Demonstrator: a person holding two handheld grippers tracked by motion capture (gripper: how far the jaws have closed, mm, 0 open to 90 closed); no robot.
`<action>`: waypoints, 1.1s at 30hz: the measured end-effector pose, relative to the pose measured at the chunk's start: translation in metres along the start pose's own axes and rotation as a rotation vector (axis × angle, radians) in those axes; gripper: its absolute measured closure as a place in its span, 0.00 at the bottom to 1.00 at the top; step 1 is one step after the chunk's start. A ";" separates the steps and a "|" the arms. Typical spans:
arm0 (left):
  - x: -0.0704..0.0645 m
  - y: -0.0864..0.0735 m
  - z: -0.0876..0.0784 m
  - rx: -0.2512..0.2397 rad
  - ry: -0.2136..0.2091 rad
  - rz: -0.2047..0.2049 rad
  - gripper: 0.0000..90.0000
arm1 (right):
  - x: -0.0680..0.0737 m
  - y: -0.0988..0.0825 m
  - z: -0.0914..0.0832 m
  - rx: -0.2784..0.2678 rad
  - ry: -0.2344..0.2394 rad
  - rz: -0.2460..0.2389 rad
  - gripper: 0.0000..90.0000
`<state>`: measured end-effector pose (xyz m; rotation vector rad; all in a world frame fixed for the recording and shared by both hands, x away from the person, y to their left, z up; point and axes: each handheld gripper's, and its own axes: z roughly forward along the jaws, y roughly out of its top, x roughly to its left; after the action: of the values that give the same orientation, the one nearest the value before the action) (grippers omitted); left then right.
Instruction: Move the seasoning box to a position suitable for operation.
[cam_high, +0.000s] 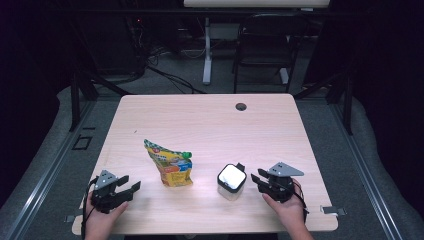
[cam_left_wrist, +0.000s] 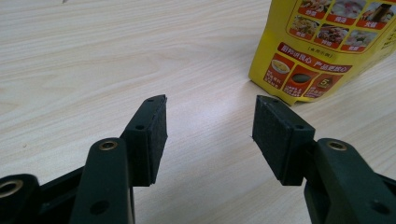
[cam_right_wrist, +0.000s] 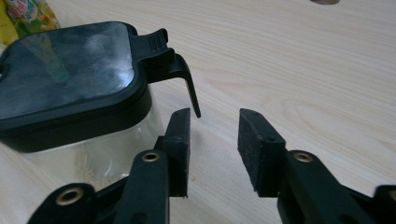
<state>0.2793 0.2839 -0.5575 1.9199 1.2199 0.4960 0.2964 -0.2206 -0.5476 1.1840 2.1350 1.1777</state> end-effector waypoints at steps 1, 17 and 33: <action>0.000 0.000 0.000 0.000 0.000 0.000 0.50 | -0.001 0.001 0.003 0.010 0.001 -0.009 0.74; -0.001 0.000 -0.002 -0.014 -0.008 0.000 0.51 | -0.003 0.007 0.033 0.014 0.072 0.017 0.79; -0.005 0.001 -0.001 0.005 -0.035 0.021 0.51 | -0.001 0.008 0.044 0.064 0.140 -0.014 1.00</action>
<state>0.2765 0.2793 -0.5558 1.9396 1.1810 0.4681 0.3309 -0.1992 -0.5652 1.1415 2.2965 1.2272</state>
